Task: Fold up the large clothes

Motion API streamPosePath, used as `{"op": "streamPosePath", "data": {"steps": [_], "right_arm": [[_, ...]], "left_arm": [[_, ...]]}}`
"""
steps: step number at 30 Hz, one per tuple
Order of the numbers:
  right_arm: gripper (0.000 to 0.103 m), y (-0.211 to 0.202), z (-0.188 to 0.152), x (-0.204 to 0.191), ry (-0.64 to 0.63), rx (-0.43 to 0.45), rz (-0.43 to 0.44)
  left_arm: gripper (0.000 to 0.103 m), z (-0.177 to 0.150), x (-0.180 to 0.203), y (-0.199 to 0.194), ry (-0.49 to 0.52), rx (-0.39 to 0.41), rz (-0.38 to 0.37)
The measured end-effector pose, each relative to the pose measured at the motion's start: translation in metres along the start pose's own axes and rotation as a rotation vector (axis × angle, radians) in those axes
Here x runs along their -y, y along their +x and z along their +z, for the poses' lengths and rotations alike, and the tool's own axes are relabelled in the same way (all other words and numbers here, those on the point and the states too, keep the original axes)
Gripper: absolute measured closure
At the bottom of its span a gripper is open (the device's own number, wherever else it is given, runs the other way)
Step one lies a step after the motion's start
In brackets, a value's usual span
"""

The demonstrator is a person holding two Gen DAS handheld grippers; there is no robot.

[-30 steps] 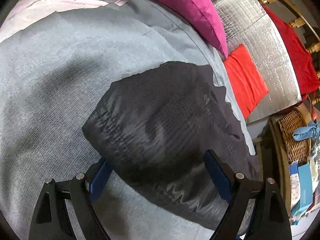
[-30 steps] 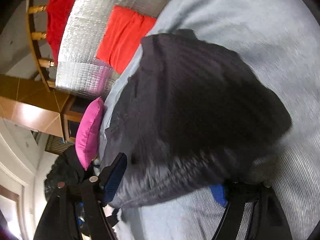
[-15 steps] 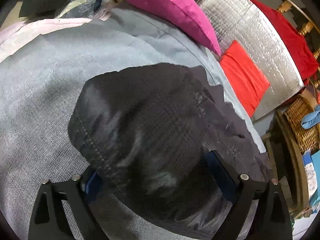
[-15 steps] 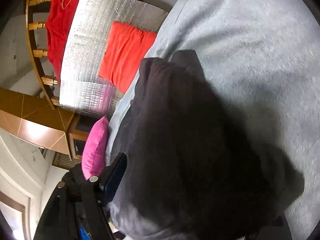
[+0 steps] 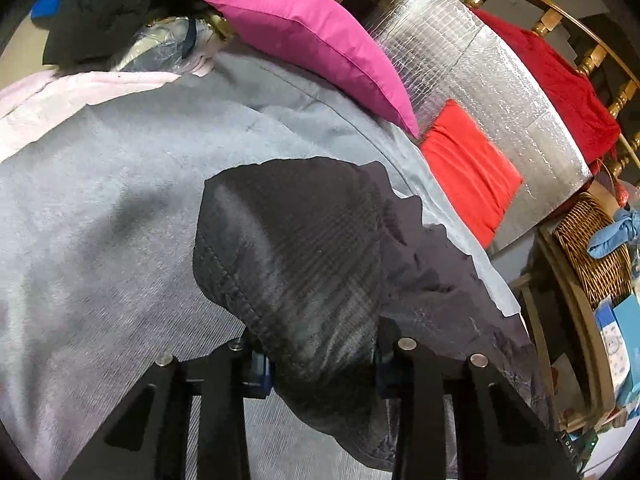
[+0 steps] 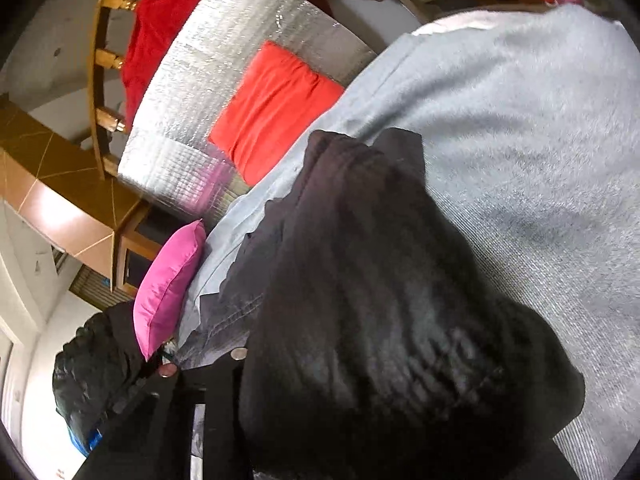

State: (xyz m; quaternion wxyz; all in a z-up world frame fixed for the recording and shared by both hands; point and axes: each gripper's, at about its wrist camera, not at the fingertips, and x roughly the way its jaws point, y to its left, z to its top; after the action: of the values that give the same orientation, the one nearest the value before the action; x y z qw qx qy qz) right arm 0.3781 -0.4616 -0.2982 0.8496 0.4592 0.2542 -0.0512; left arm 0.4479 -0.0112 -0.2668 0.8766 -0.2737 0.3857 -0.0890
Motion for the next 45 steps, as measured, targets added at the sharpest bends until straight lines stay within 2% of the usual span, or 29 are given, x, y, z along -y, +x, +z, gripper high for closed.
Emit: {"op": "streamPosePath", "data": {"steps": [6,12,21,22,24,27,28,30,40,45], "right_arm": [[0.064,-0.023,-0.010,-0.001,-0.004,-0.013,0.002],[0.064,-0.061,-0.028,0.002,-0.016,-0.039,0.009],[0.063,-0.123,-0.074,0.028,-0.006,-0.079,0.014],[0.063,-0.126,-0.077,0.031,-0.002,-0.085,0.014],[0.062,-0.127,-0.079,0.040,0.024,-0.116,0.012],[0.048,-0.116,-0.079,0.064,0.125,-0.185,0.010],[0.044,-0.113,-0.079,0.074,0.169,-0.207,0.014],[0.044,-0.114,-0.077,0.082,0.216,-0.221,0.052],[0.043,-0.136,-0.061,0.084,0.162,-0.261,0.035],[0.040,-0.137,-0.054,0.095,0.188,-0.318,0.061]], "left_arm": [[0.068,-0.015,-0.012,-0.027,-0.007,-0.031,-0.008],[0.069,-0.036,-0.028,-0.072,0.006,-0.054,-0.024],[0.067,-0.097,-0.060,-0.128,0.040,-0.058,-0.007],[0.066,-0.098,-0.060,-0.129,0.051,-0.065,-0.001],[0.053,-0.099,-0.061,-0.125,0.056,-0.084,0.025],[0.035,-0.098,-0.066,-0.112,0.041,-0.130,0.068],[0.033,-0.098,-0.068,-0.109,0.031,-0.133,0.075],[0.031,-0.096,-0.067,-0.108,0.026,-0.130,0.079],[0.031,-0.093,-0.042,-0.139,0.210,-0.070,0.126],[0.025,-0.097,-0.032,-0.137,0.343,-0.051,0.193]]}}
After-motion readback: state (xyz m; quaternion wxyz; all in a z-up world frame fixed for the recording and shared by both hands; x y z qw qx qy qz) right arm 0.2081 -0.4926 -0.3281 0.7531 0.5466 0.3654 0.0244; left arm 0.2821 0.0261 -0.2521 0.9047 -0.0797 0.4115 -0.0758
